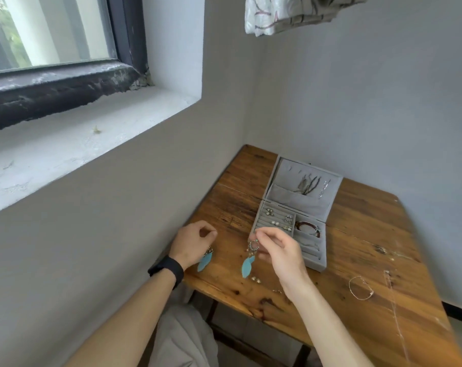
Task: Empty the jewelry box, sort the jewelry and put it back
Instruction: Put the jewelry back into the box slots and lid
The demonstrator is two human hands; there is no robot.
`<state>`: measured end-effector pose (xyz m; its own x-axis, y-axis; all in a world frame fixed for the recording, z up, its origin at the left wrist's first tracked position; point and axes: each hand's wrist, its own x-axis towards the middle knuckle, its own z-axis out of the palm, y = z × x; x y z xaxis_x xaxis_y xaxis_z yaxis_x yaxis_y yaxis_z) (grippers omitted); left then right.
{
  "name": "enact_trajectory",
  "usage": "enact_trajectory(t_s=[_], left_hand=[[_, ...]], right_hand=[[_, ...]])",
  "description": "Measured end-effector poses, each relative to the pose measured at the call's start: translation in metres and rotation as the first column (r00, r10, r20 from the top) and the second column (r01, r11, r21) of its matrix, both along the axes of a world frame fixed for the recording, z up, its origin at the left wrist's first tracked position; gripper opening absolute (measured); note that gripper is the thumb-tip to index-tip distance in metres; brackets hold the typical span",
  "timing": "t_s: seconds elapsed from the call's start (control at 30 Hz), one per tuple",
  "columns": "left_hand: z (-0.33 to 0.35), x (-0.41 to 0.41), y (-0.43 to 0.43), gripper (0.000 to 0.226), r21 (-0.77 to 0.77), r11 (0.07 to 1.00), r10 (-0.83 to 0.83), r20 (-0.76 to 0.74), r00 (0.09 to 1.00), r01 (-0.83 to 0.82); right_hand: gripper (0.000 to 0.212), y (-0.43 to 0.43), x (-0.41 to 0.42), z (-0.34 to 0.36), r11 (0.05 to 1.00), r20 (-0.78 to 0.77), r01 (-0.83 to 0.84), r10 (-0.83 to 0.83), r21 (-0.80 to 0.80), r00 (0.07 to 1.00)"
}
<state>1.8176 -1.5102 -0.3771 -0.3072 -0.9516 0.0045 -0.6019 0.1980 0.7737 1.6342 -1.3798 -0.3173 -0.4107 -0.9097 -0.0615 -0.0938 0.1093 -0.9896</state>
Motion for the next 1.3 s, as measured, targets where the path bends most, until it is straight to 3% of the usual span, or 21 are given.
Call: enact_trajectory(t_s=[0.17,0.37,0.57,0.7,0.83,1.17,1.3], left_hand=[[0.037,-0.020,0.008,0.003,0.019,0.997,-0.068,-0.225,0.972,0.075],[0.089,-0.048,0.023,0.007,0.039,0.962,-0.234,-0.386,0.892,0.269],[0.119,-0.072,0.039,0.008,0.039,0.893,-0.393,-0.416,0.820,0.448],[0.128,-0.085,0.043,0.010,-0.011,0.865,-0.476,-0.332,0.814,0.501],[0.133,-0.095,0.049,0.010,-0.012,0.859,-0.490,-0.307,0.816,0.512],[0.143,-0.116,0.068,0.006,-0.011,0.868,-0.454,-0.420,0.786,0.496],[0.145,-0.123,0.065,0.007,-0.062,0.865,-0.486,-0.350,0.801,0.498]], right_hand=[[0.011,0.013,-0.015,0.014,0.999,0.020,0.034,-0.034,-0.041,0.999],[0.012,0.023,-0.031,0.028,0.991,-0.003,0.090,-0.091,-0.104,0.996],[0.014,0.037,-0.043,0.041,0.980,-0.020,0.089,-0.094,-0.179,0.995],[0.019,0.047,-0.051,0.045,0.968,-0.028,0.094,-0.103,-0.233,0.994],[0.017,0.053,-0.057,0.048,0.957,-0.009,0.127,-0.134,-0.262,0.991],[0.014,0.058,-0.067,0.051,0.932,0.047,0.225,-0.221,-0.283,0.974],[0.014,0.056,-0.069,0.052,0.931,0.038,0.219,-0.218,-0.291,0.975]])
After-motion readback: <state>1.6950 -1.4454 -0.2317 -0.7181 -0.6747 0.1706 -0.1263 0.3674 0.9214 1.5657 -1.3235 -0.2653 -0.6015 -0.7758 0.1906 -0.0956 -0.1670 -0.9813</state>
